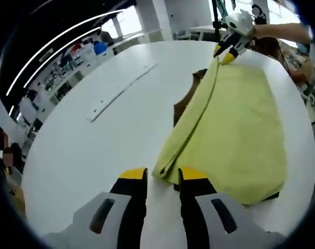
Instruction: Fold the garment on the visible template until the final outline fits inside the template.
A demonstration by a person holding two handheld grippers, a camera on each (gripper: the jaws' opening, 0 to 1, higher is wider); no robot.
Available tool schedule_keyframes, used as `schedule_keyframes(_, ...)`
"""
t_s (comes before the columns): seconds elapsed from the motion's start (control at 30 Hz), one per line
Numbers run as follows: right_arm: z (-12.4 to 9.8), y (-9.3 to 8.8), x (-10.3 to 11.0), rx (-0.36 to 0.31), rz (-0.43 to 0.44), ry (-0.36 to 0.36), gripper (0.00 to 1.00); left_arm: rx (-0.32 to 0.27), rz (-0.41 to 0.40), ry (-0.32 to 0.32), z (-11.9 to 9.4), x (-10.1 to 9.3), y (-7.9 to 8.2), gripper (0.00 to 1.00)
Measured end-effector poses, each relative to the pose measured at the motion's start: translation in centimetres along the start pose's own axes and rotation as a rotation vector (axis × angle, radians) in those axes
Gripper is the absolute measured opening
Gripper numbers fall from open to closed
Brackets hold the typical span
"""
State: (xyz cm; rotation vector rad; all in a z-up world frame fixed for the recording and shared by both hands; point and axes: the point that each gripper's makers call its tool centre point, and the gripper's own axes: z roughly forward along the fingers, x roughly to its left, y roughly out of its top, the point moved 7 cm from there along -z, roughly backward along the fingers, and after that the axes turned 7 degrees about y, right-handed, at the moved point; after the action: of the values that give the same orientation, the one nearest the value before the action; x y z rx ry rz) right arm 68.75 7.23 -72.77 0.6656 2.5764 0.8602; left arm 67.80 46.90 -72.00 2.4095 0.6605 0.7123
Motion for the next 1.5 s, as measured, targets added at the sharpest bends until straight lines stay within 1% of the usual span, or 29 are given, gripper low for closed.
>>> schedule_keyframes(0.07, 0.1, 0.0, -0.1, -0.003, 0.002, -0.004, 0.16, 0.004, -0.001, 0.012, 0.2, 0.1, -0.3, 0.19)
schedule_keyframes(0.1, 0.1, 0.1, -0.2, -0.004, 0.001, -0.009, 0.15, 0.001, -0.017, 0.021, 0.2, 0.3, -0.4, 0.18)
schedule_keyframes(0.17, 0.2, 0.0, -0.4, -0.001, 0.000, -0.018, 0.12, -0.019, -0.035, 0.038, 0.1, 0.5, -0.2, 0.16)
schedule_keyframes(0.23, 0.2, -0.1, -0.5, 0.000, 0.003, -0.022, 0.09, -0.034, -0.056, 0.038, 0.2, 0.6, -0.1, 0.15)
schedule_keyframes(0.3, 0.2, -0.2, -0.7, 0.001, 0.008, -0.026, 0.07, -0.043, -0.059, 0.032, 0.3, 0.7, -0.1, 0.13)
schedule_keyframes(0.4, 0.3, -0.3, -0.7, 0.000, 0.011, -0.026, 0.05, -0.046, -0.060, 0.019, 0.5, 0.7, 0.0, 0.04)
schedule_keyframes(0.43, 0.3, -0.3, -0.7, -0.002, 0.013, -0.027, 0.05, -0.048, -0.060, 0.019, 0.5, 0.7, 0.0, 0.04)
schedule_keyframes(0.5, 0.2, -0.3, -0.8, -0.010, 0.025, -0.030, 0.04, -0.049, -0.086, 0.013, 0.6, 0.9, 0.1, 0.03)
schedule_keyframes(0.57, 0.1, -0.1, -0.9, -0.026, 0.043, -0.028, 0.00, -0.061, -0.107, 0.011, 0.4, 1.0, 0.2, 0.02)
schedule_keyframes(0.6, -0.1, 0.0, -0.9, -0.040, 0.062, -0.026, 0.00, -0.075, -0.130, 0.021, 0.1, 1.2, 0.4, 0.02)
schedule_keyframes(0.67, -0.5, 0.3, -0.9, -0.056, 0.073, -0.032, 0.00, -0.101, -0.168, 0.014, -0.3, 1.3, 0.7, 0.01)
schedule_keyframes(0.7, -0.6, 0.5, -0.9, -0.064, 0.081, -0.031, 0.00, -0.117, -0.187, 0.023, -0.6, 1.5, 0.9, 0.01)
schedule_keyframes(0.8, -0.9, 0.6, -1.0, -0.084, 0.101, -0.030, 0.00, -0.132, -0.223, 0.018, -1.1, 1.7, 1.0, 0.01)
schedule_keyframes(0.93, -1.4, 1.1, -1.2, -0.121, 0.160, -0.035, 0.00, -0.170, -0.349, 0.010, -1.8, 1.9, 1.3, 0.00)
schedule_keyframes(0.97, -1.6, 1.2, -1.3, -0.132, 0.182, -0.040, 0.00, -0.177, -0.355, 0.009, -1.9, 2.0, 1.4, 0.00)
schedule_keyframes(1.03, -1.9, 1.3, -1.4, -0.143, 0.195, -0.047, 0.00, -0.191, -0.370, 0.016, -2.3, 2.3, 1.5, 0.00)
schedule_keyframes(1.07, -2.1, 1.4, -1.4, -0.151, 0.209, -0.050, 0.00, -0.208, -0.397, 0.014, -2.5, 2.3, 1.7, 0.00)
schedule_keyframes(1.13, -2.2, 1.5, -1.4, -0.161, 0.218, -0.053, 0.00, -0.218, -0.421, 0.013, -2.7, 2.4, 1.8, 0.00)
schedule_keyframes(1.17, -2.2, 1.5, -1.4, -0.159, 0.220, -0.056, 0.00, -0.216, -0.429, 0.011, -2.7, 2.4, 1.7, 0.00)
schedule_keyframes(1.23, -1.9, 1.4, -1.5, -0.154, 0.226, -0.064, 0.00, -0.182, -0.432, 0.015, -2.3, 2.3, 1.3, 0.00)
schedule_keyframes(1.3, -1.3, 1.4, -1.6, -0.157, 0.257, -0.069, 0.00, -0.165, -0.440, 0.026, -1.7, 2.2, 1.1, 0.00)
schedule_keyframes(1.37, -0.7, 1.3, -1.6, -0.158, 0.290, -0.071, 0.00, -0.133, -0.451, 0.046, -1.1, 2.2, 0.8, 0.01)
schedule_keyframes(1.43, -0.1, 1.1, -1.5, -0.148, 0.300, -0.074, 0.00, -0.118, -0.420, 0.060, -0.4, 2.1, 0.8, 0.01)
schedule_keyframes(1.5, 0.3, 0.9, -1.5, -0.135, 0.306, -0.080, 0.00, -0.096, -0.419, 0.073, 0.1, 2.0, 0.8, 0.01)
